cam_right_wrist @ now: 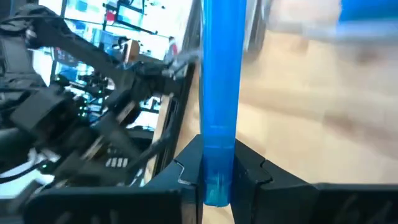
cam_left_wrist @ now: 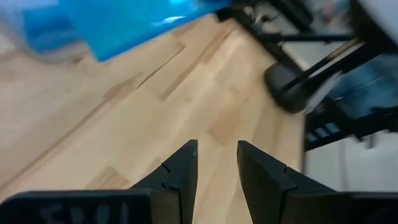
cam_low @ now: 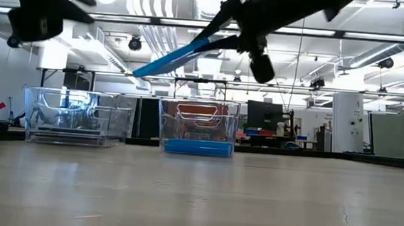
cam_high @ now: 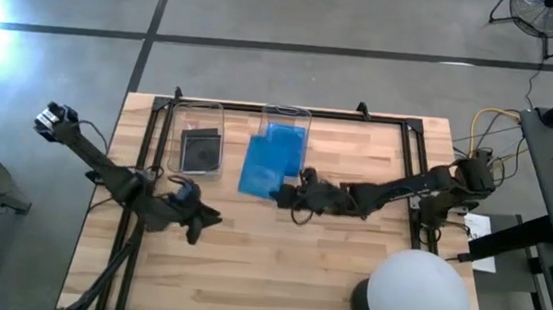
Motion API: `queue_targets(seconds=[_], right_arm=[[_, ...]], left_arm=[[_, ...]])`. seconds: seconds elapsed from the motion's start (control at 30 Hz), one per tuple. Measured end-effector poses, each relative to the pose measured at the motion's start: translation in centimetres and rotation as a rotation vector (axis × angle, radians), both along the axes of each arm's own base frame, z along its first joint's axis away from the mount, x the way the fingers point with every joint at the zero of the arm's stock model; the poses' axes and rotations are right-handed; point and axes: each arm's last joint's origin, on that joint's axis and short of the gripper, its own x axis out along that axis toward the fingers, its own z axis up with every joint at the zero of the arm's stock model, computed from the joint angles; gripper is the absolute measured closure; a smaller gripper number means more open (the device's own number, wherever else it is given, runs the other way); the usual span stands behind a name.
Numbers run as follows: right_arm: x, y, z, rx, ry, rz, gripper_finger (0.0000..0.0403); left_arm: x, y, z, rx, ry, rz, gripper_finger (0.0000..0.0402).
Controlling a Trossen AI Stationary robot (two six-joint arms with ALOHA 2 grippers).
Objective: Pick & place jewel cases by type
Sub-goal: Put the blue CD case into the right transparent bin
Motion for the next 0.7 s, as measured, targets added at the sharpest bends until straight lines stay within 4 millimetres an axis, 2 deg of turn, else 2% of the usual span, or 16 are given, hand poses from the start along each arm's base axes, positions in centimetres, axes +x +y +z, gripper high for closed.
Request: queue_targets(seconds=[0.1, 0.27, 0.47, 0.6, 0.7], right_arm=[[0.3, -2.4, 0.4, -0.012, 0.028, 0.006, 0.0366], [-0.1, -6.5, 1.4, -0.022, 0.208, 0.011, 0.0365], [-1.3, -9.9, 4.0, -0.037, 0.286, 0.002, 0.0365], [-2.2, -12.3, 4.1, 0.011, 0.296, -0.01, 0.0365], [-2.5, -13.4, 2.9, 0.094, 0.306, 0.022, 0.0365]], left_arm=[[-0.9, 0.6, 1.2, -0.029, -0.061, -0.006, 0.0307], [-2.2, 1.5, 2.6, -0.065, -0.137, -0.005, 0.0307], [-3.1, 2.2, 3.5, -0.064, -0.191, 0.016, 0.0307], [-3.2, 2.3, 3.5, -0.056, -0.198, 0.021, 0.0307], [-3.1, 2.2, 3.5, -0.048, -0.196, 0.021, 0.0307]])
